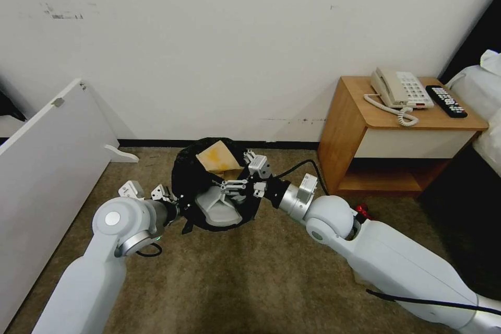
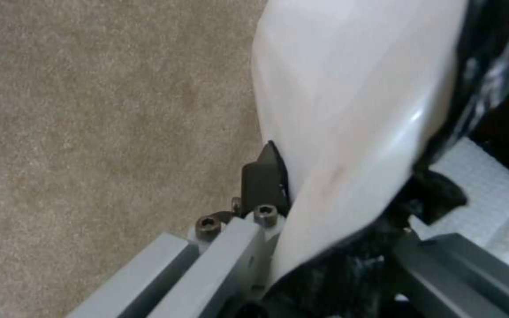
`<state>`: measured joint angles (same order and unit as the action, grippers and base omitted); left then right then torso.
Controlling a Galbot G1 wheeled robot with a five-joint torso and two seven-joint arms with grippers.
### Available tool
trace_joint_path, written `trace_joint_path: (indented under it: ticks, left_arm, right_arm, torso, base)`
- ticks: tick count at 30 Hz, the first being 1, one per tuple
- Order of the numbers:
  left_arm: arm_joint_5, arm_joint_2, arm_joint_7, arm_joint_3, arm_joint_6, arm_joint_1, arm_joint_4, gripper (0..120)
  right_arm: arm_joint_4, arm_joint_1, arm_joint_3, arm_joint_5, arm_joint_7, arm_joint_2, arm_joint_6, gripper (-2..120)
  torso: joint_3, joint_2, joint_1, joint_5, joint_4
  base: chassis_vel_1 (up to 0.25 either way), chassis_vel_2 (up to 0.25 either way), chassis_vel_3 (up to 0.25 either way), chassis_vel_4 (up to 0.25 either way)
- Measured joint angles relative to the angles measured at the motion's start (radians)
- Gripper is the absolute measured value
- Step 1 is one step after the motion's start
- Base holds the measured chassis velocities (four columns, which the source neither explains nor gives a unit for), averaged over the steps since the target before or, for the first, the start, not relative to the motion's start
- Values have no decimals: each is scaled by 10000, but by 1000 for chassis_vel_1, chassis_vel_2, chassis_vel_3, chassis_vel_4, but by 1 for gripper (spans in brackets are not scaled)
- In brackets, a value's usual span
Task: Pick up the trash bin, then pick up the garbage from the floor and place it into the trash bin.
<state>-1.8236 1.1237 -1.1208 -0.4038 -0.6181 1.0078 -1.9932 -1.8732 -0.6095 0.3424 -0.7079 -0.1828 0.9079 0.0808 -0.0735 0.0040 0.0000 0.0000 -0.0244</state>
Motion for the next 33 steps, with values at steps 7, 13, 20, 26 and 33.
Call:
trace_joint_path:
  ticks: [7, 13, 20, 26, 33]
  left_arm:
    - [147, 36, -20, 97, 31, -161, 154, 0]
    - [222, 59, -20, 100, 30, -166, 194, 0]
    - [215, 162, -58, 191, 60, -330, 207, 0]
    - [197, 185, -77, 178, 81, -359, 185, 0]
    - [203, 183, -66, 102, 79, -216, 105, 0]
  right_arm:
    - [-303, 189, 15, -561, 99, 14, -245, 85]
    - [-426, 299, 117, -804, 145, 50, -358, 85]
    - [-444, 804, 702, -1189, 200, 323, -490, 86]
    - [-258, 1223, 1148, -1106, -155, 474, -596, 86]
    - [122, 1623, 1538, -1061, -736, 505, -1027, 88]
  torso:
    - [0, 0, 0, 0, 0]
    - [-1, 0, 0, 0, 0]
    - [-1, 0, 0, 0, 0]
    - [-1, 0, 0, -1, 0]
    - [-1, 0, 0, -1, 1]
  base:
    - [0, 0, 0, 0]
    - [0, 0, 0, 0]
    - [0, 0, 0, 0]
    - [0, 0, 0, 0]
    - [0, 0, 0, 0]
